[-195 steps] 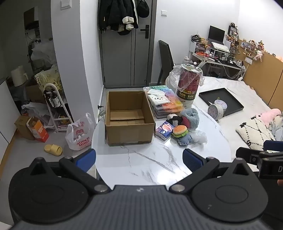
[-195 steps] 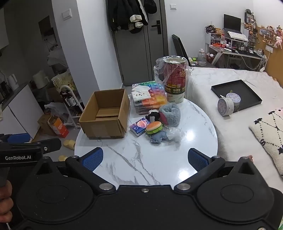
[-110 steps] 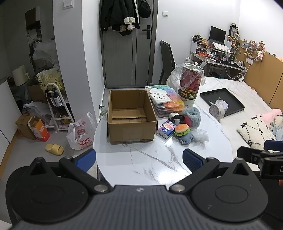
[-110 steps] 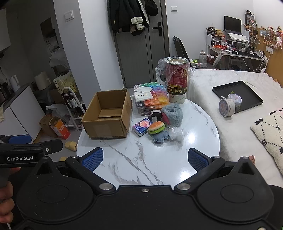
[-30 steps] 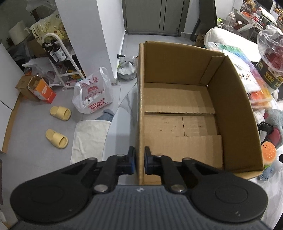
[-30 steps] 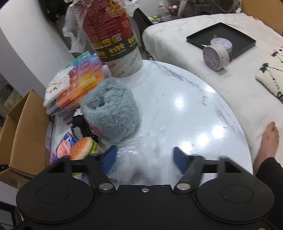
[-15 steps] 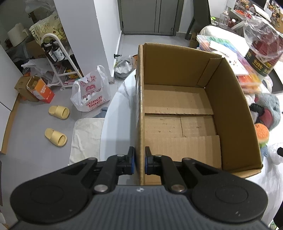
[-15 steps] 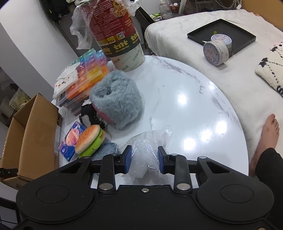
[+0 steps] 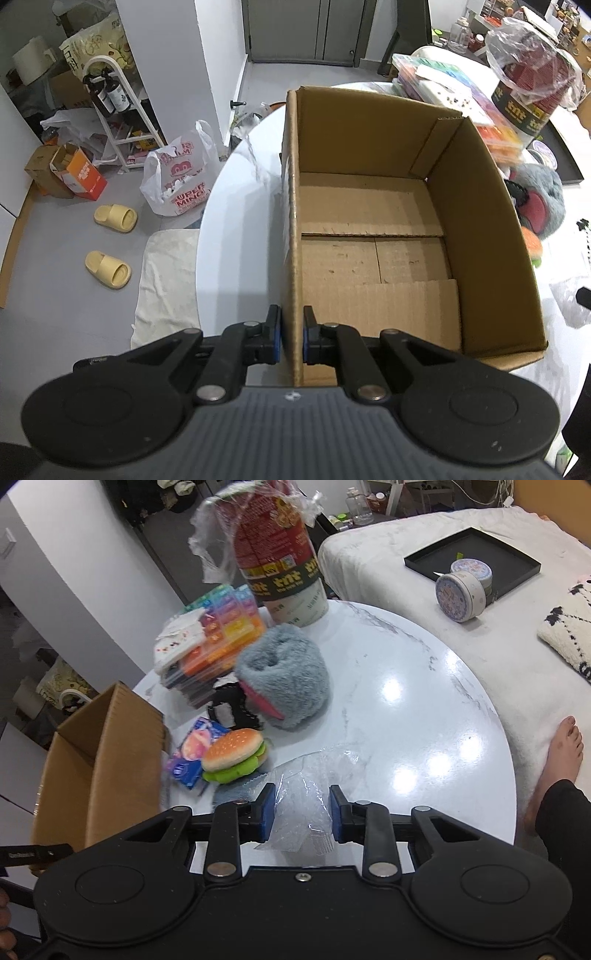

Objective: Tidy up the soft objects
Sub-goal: 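Carry the plastic bag with the right tool into the box and release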

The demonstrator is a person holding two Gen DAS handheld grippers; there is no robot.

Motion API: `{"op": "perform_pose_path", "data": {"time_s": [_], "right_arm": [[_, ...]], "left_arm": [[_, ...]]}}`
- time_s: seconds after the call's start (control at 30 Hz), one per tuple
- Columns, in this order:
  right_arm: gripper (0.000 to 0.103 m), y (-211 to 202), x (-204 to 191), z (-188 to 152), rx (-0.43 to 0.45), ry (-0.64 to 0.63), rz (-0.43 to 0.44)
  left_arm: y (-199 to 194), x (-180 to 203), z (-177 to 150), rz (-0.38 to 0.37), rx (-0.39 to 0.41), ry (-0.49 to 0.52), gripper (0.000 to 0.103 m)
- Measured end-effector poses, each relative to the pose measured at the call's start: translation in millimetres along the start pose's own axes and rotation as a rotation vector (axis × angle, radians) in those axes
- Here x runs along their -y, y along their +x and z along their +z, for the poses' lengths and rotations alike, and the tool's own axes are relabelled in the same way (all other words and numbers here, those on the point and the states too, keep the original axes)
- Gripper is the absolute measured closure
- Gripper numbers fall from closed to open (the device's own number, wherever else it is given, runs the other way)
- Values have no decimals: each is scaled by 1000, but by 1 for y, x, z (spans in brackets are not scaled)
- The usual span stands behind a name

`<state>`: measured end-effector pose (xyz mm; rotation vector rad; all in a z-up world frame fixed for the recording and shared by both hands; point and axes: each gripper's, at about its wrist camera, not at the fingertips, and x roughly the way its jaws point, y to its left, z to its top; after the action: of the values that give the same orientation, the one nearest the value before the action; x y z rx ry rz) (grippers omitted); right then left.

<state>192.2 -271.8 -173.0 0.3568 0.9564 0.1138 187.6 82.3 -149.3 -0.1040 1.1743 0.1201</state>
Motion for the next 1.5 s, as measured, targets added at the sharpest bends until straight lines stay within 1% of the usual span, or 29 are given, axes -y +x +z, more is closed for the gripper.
{"op": "perform_pose_path", "data": {"time_s": [0.13, 0.23, 0.37, 0.67, 0.77, 1.1, 1.23, 1.5], "right_arm": [[74, -10, -6, -2, 11, -6, 4], [74, -16, -9, -4, 13, -9, 7], [74, -23, -14, -4, 17, -22, 16], [74, -45, -40, 9, 47, -83, 65], [74, -51, -55, 16, 58, -116, 90], [74, -56, -121, 31, 75, -218, 183], [74, -49, -150, 34, 59, -259, 218], [74, -23, -195, 30, 9, -323, 226]], "left_arm": [[-2, 3, -6, -4, -9, 17, 93], [-4, 6, -7, 8, -12, 48, 92], [-10, 10, -5, 32, 10, 68, 91], [-13, 7, -3, 2, 43, 0, 91], [-13, 3, -3, -10, 51, -27, 93], [-9, -5, -3, -53, 51, -65, 92], [-8, -10, -5, -72, 51, -84, 92], [-9, -17, -5, -108, 52, -118, 91]]}}
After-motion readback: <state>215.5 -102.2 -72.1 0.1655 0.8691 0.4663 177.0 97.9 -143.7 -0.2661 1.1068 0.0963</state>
